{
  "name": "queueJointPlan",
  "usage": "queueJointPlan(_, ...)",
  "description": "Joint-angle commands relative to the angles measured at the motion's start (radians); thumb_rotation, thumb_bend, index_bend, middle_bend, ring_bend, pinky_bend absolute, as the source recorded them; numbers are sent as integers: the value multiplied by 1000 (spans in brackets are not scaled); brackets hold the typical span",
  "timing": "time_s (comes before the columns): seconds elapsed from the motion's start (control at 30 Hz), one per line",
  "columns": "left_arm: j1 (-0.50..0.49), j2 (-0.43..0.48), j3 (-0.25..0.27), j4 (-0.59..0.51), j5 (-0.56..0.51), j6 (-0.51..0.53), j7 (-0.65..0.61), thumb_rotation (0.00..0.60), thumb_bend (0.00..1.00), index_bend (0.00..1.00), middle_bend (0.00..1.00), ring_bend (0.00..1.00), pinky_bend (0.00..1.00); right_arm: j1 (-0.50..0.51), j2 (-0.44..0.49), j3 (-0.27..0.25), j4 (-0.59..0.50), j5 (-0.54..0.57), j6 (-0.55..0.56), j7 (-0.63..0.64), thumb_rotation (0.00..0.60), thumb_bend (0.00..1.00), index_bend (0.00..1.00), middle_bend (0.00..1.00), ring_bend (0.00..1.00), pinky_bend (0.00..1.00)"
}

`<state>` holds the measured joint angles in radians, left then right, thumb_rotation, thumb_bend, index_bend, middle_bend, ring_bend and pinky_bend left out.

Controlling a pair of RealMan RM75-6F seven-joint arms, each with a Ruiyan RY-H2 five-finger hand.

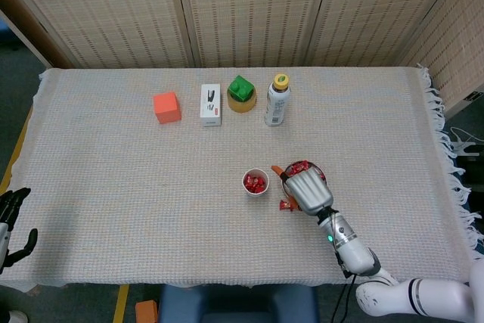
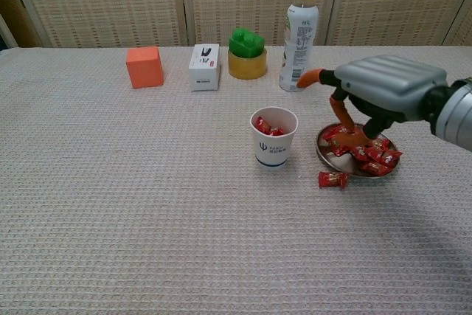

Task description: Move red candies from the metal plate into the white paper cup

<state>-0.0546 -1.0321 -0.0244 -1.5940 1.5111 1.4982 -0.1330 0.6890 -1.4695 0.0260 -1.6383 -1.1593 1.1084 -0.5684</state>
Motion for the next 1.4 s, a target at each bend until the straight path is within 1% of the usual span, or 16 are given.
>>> queueJointPlan(0.03, -1, -1, 0, -1, -2, -4, 6, 600, 481, 0, 49, 13, 235, -30, 11, -51, 14, -21, -9, -46, 600, 252, 235, 665, 775, 1000)
queueJointPlan(0.1, -2, -2, 0, -1, -2, -5, 13, 600, 482, 0, 50, 13, 235, -37, 1, -62, 29, -18, -17, -60, 600, 252, 244, 673, 777, 1000)
queueJointPlan(0.23, -2, -6, 2, -1, 1, -3, 20, 600, 484, 0, 52, 16, 236, -39, -42, -58, 76, 0, -46, -65, 600, 252, 262, 691, 784, 1000)
queueJointPlan(0.4, 0, -3, 0, -1, -1, 0, 13, 600, 487, 0, 52, 15, 236, -32, -90, -49, 120, 17, -75, -91, 600, 252, 325, 709, 791, 1000)
queueJointPlan(0.47, -1, -1, -1, -1, -1, -1, 7, 600, 500, 0, 53, 16, 236, -30, -105, -47, 131, 23, -81, -108, 600, 252, 368, 720, 799, 1000)
queueJointPlan(0.67, 0, 3, 1, 2, 5, 2, -7, 600, 506, 0, 53, 16, 236, -30, -139, -39, 155, 33, -86, -134, 600, 252, 430, 733, 811, 1000)
queueJointPlan(0.83, 2, 5, 2, 3, 7, 5, -14, 600, 506, 0, 52, 16, 236, -32, -166, -31, 176, 38, -85, -146, 600, 252, 510, 749, 826, 1000)
queueJointPlan(0.97, 2, 6, 1, 4, 6, 6, -18, 600, 507, 0, 52, 16, 236, -36, -178, -25, 188, 35, -81, -146, 600, 252, 542, 757, 832, 1000)
queueJointPlan(1.13, 2, 6, 2, 5, 7, 6, -18, 600, 506, 0, 52, 16, 237, -40, -176, -23, 187, 35, -84, -150, 600, 252, 513, 759, 835, 1000)
queueJointPlan(1.3, 2, 5, 2, 5, 8, 6, -17, 600, 505, 0, 52, 16, 236, -47, -179, -21, 193, 27, -74, -148, 600, 252, 588, 773, 847, 1000)
queueJointPlan(1.4, 3, 5, 2, 5, 9, 8, -18, 600, 505, 0, 53, 16, 236, -51, -180, -20, 195, 26, -74, -147, 600, 252, 606, 780, 851, 1000)
